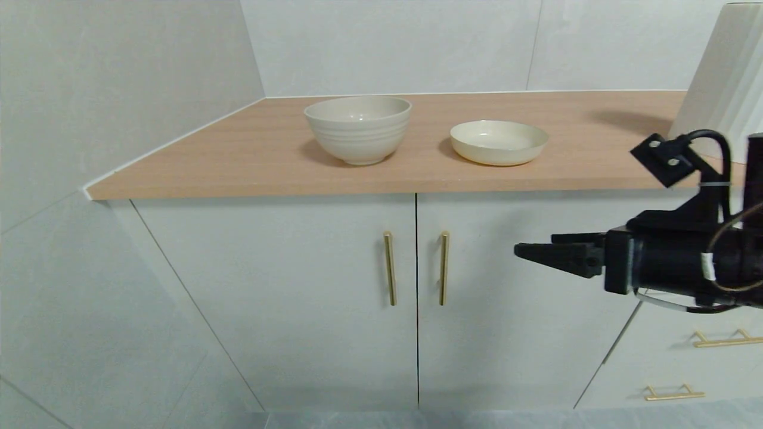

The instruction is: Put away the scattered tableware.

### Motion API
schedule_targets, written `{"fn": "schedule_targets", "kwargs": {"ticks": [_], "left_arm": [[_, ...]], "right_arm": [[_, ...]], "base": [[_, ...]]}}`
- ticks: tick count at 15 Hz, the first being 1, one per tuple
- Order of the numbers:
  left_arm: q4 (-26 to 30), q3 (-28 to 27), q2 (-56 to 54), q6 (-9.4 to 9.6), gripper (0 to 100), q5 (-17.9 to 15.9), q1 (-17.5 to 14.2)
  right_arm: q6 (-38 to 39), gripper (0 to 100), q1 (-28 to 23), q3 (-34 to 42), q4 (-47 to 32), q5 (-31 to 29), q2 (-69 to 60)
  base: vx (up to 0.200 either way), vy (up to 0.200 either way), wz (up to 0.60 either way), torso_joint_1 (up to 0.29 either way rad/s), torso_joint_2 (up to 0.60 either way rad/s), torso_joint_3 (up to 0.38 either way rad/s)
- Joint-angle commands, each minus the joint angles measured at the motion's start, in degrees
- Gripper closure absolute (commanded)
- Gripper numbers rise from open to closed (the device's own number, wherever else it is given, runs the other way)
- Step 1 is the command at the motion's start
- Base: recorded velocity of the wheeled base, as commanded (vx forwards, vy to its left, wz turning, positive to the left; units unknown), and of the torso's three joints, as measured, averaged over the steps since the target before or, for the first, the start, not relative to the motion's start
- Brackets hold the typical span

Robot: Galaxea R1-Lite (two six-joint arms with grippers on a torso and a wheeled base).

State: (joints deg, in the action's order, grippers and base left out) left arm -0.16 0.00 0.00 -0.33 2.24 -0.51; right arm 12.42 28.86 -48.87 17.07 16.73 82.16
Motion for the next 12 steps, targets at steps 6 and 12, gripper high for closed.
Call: {"fn": "schedule_targets", "kwargs": {"ticks": [6,12], "left_arm": [[0.07,0.0,0.0,-0.02,0,0.04,-0.02],[-0.02,0.0,0.0,-0.02,0,0.04,-0.02]], "right_arm": [[6.12,0,6.56,-1.58,11.5,-1.08,17.06],[9.37,0,7.44,-0.7,24.24,-2.58,23.3]], "base": [[0.0,0.0,0.0,0.0,0.0,0.0],[0.0,0.0,0.0,0.0,0.0,0.0]]}}
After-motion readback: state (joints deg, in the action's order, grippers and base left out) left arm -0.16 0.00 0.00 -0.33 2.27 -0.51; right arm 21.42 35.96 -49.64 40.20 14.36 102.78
